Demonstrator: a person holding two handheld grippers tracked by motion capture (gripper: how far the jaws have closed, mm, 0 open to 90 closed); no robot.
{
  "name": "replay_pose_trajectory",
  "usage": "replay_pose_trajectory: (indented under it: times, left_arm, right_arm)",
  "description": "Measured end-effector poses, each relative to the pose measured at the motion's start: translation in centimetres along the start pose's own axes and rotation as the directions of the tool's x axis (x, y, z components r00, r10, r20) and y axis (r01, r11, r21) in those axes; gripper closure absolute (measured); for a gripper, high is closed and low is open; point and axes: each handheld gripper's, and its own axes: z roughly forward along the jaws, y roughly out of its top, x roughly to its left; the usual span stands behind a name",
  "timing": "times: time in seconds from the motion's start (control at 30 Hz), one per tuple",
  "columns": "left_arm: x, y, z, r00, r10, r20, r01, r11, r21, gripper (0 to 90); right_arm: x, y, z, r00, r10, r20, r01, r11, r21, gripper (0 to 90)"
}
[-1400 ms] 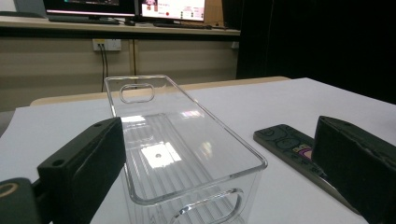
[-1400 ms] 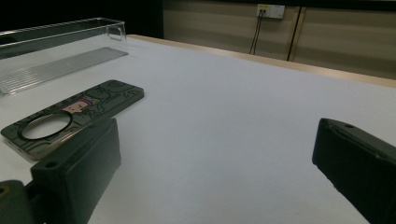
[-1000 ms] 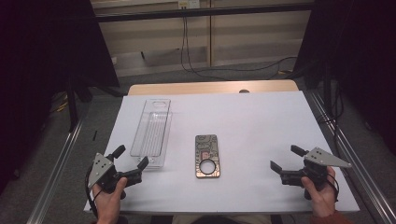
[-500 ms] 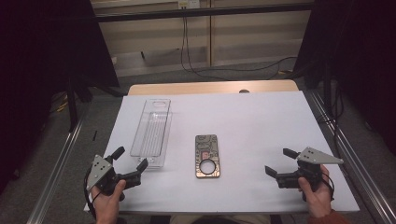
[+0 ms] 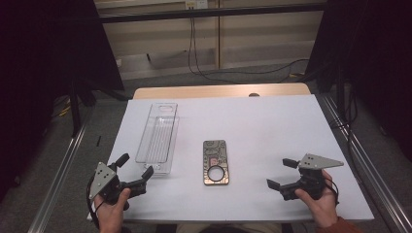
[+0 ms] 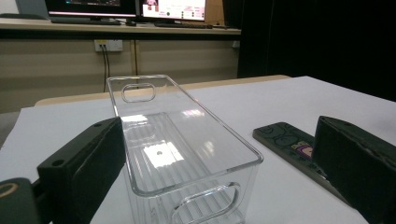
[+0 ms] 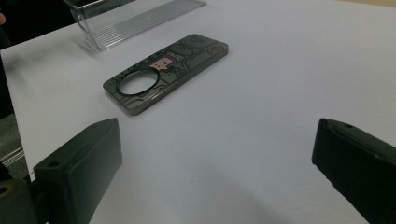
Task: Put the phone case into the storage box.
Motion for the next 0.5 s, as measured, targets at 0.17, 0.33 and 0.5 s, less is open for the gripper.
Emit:
replay_pose_trajectory:
  times: [0.17,0.33,0.5]
  left_arm:
    - [-0.1,0.0,0.1,1.0000,-0.004,0.005,0.004,1.0000,-0.006,3.1]
    - [0.0,-0.1,0.0,1.0000,0.009,-0.005,-0.009,0.9999,0.006,3.1]
    - [0.0,-0.1,0.0,0.9999,0.007,-0.009,-0.007,1.0000,0.005,3.2]
  right_arm:
    - [0.4,0.1,0.5,0.9993,-0.015,-0.033,0.015,1.000,0.024,1.9]
    - [0.7,0.3,1.3,0.9964,-0.026,-0.081,0.031,0.998,0.061,7.8]
    - [0.9,0.5,1.8,0.9951,-0.035,-0.093,0.042,0.996,0.073,9.9]
